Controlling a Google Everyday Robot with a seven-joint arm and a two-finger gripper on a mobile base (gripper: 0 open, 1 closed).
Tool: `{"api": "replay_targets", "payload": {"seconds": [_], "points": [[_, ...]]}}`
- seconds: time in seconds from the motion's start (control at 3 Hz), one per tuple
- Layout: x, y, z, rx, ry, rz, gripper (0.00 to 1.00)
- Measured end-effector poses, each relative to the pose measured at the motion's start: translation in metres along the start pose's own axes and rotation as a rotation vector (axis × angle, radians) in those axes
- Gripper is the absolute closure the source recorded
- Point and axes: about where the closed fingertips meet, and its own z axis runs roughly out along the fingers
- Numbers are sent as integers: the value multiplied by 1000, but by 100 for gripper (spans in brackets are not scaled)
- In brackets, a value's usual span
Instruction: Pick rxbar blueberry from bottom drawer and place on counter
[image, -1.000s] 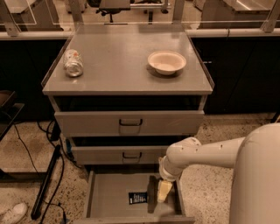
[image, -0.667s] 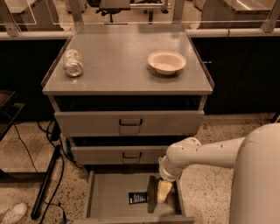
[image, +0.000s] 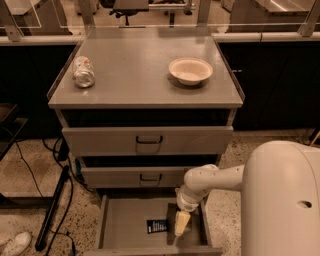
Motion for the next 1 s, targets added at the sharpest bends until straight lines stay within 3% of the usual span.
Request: {"api": "replay_targets", "payload": {"seconds": [0.33, 0.67, 1.0], "points": [[0, 0, 0, 0, 0, 0, 0], [5, 2, 26, -34, -25, 15, 0], [28, 7, 56, -52, -80, 61, 0]]}}
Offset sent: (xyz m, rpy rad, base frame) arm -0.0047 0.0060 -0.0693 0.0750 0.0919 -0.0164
